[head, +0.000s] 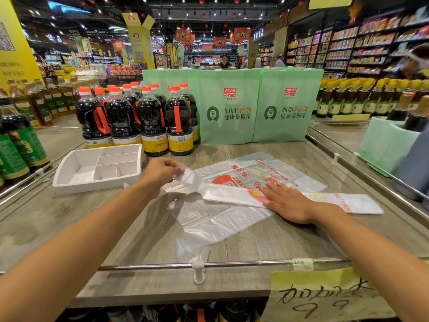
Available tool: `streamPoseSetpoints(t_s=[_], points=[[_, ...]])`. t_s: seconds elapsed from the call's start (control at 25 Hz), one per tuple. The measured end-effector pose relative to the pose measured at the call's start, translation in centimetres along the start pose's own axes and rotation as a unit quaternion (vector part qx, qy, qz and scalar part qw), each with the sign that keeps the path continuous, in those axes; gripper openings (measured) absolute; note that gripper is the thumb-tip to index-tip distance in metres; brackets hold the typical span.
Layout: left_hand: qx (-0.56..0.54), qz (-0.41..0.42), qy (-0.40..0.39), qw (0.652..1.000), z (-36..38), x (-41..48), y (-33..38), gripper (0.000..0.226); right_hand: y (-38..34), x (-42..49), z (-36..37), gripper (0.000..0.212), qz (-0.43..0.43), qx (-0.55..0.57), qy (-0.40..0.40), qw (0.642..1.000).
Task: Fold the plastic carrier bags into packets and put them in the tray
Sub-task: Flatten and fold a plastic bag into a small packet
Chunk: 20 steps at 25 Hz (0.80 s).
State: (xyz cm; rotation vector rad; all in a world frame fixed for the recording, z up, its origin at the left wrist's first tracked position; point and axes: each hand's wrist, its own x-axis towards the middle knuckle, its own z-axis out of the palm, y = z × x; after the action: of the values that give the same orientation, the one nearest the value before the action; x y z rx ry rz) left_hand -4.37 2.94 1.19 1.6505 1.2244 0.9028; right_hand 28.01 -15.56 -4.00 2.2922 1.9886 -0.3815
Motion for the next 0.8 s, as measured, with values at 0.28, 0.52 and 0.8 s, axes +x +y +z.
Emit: streamPoseSetpoints(t_s=[0.28, 0.52, 0.8], points=[[0.035, 0.047, -0.03, 0.998, 7.3, -0.4, 3.6, 0.01, -0.6, -0.4, 0.0, 0.064, 0.001, 0.002, 0.015, 1.0], [0.153, 0.13, -0.086, 0.976, 11.1, -2.0, 1.0, 0.014, -0.8, -0.7, -0.2, 0.064, 0.002, 0.013, 0.021, 1.0], [0.325, 0.346, -0.245, 0.846, 8.1, -1.7, -0.8, 0.023, -0.6, -0.6, 0.0, 0.064, 0.002, 0.022, 0.013, 1.0]])
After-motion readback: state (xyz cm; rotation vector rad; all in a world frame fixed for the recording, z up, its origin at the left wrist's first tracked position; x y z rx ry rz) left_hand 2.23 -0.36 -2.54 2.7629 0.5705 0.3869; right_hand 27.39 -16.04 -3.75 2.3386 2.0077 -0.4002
